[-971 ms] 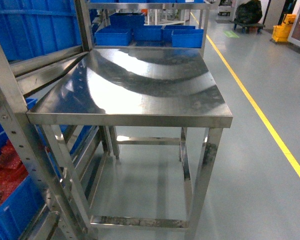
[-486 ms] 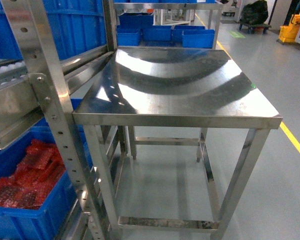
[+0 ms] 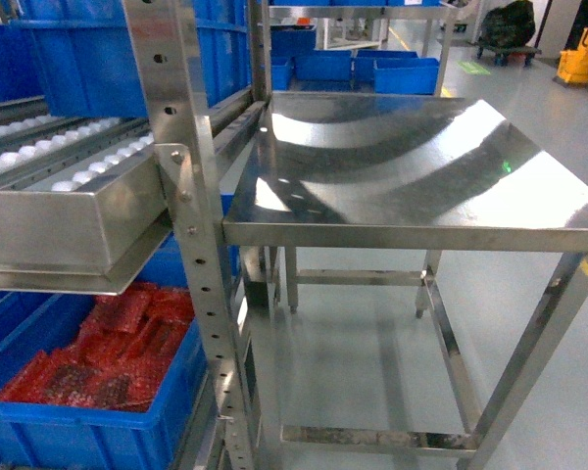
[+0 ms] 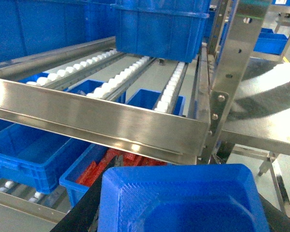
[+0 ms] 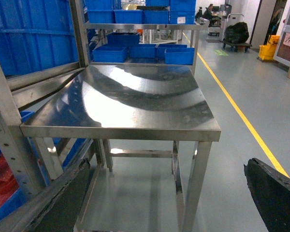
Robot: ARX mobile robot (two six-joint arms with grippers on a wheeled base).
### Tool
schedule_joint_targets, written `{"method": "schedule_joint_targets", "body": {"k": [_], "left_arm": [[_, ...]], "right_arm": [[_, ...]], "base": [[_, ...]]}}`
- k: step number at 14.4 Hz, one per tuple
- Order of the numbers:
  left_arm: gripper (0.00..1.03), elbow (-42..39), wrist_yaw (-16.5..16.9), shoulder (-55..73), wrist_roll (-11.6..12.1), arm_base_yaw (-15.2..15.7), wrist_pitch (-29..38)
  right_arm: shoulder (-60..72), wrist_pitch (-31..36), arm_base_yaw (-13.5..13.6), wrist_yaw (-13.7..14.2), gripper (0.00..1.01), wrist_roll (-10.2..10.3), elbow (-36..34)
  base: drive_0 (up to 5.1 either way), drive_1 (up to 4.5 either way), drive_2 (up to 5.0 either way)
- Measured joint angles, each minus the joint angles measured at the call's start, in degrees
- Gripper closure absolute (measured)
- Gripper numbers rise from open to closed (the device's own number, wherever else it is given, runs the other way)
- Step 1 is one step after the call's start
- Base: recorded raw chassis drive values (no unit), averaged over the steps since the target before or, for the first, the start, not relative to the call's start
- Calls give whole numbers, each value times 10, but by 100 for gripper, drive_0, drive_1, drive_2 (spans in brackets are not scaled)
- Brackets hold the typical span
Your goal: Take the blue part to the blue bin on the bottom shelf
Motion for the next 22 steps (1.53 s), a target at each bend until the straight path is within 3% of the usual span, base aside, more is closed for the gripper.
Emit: {"method": "schedule_joint_targets", "body": {"k": [22], "left_arm": [[60,0,0,0,0,0,1]], "right_arm": [[0,-2,0,0,3,0,0]], "base": [[-500,244,244]]}}
